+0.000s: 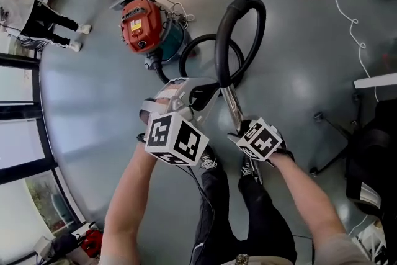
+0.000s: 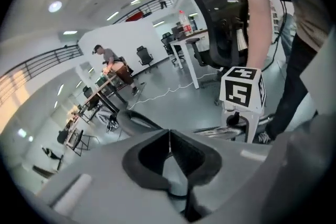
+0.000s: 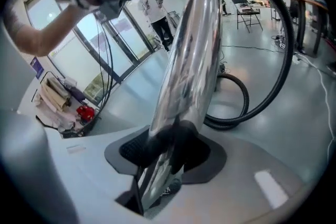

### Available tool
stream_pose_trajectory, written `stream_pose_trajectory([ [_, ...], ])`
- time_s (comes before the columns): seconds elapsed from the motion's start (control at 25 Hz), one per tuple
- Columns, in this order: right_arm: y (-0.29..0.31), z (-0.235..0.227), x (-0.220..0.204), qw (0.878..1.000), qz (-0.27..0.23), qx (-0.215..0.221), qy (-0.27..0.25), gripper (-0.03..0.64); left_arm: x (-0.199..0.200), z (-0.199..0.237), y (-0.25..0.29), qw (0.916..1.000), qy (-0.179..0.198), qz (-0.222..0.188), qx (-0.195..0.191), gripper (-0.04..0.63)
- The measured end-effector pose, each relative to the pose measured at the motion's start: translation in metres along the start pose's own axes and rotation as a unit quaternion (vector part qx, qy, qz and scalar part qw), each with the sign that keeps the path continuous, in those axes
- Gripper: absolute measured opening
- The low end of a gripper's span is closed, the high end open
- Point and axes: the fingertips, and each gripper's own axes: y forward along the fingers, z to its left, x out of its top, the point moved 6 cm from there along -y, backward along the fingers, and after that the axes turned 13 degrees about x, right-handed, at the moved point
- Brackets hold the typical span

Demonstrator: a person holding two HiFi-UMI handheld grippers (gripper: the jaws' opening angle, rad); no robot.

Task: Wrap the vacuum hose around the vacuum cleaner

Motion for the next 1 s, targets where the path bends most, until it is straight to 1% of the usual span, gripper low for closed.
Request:
stream_pose_trajectory([
  [0.04,0.0,-0.002,-0.001,1.0,0.011,-0.002,-0.009,0.192,0.005,0.005,0.005,0.9993,0.036,0.003,-0.013,0.012],
  [0.12,0.001,-0.005,-0.003,0.999,0.031,-0.003,-0.022,0.192,0.003,0.008,0.014,0.9933,0.101,0.019,-0.053,0.054],
  [0.16,0.001,-0.006,-0.004,0.999,0.039,-0.003,-0.028,0.192,-0.001,0.007,0.017,0.9889,0.126,0.029,-0.075,0.064],
  [0.24,0.001,-0.007,-0.003,0.998,0.056,0.0,-0.036,0.192,-0.011,0.006,0.02,0.9804,0.158,0.046,-0.107,0.142],
  [0.28,0.0,-0.009,-0.001,0.997,0.065,0.001,-0.039,0.192,-0.015,0.007,0.021,0.9774,0.169,0.052,-0.115,0.196],
  [0.36,-0.002,-0.012,0.002,0.995,0.084,0.004,-0.048,0.192,-0.022,0.011,0.023,0.9721,0.193,0.058,-0.119,0.254],
  [0.4,-0.002,-0.014,0.004,0.994,0.092,0.006,-0.053,0.192,-0.025,0.012,0.025,0.9686,0.209,0.061,-0.12,0.294],
  [0.48,-0.002,-0.015,0.009,0.993,0.106,0.011,-0.059,0.192,-0.028,0.015,0.029,0.9591,0.246,0.065,-0.125,0.34],
  [0.6,-0.002,-0.015,0.017,0.989,0.129,0.021,-0.063,0.192,-0.032,0.014,0.037,0.9435,0.286,0.07,-0.153,0.359],
  [0.72,-0.005,-0.017,0.022,0.985,0.154,0.024,-0.071,0.192,-0.043,0.006,0.048,0.9314,0.303,0.076,-0.186,0.359],
  [0.92,-0.009,-0.02,0.024,0.975,0.203,0.019,-0.085,0.192,-0.071,-0.009,0.061,0.9182,0.32,0.092,-0.215,0.348],
  [0.96,-0.01,-0.022,0.022,0.974,0.211,0.016,-0.086,0.192,-0.079,-0.012,0.064,0.9179,0.316,0.096,-0.22,0.333],
  [1.0,-0.011,-0.024,0.021,0.972,0.219,0.012,-0.087,0.192,-0.086,-0.014,0.066,0.9192,0.31,0.098,-0.223,0.292],
])
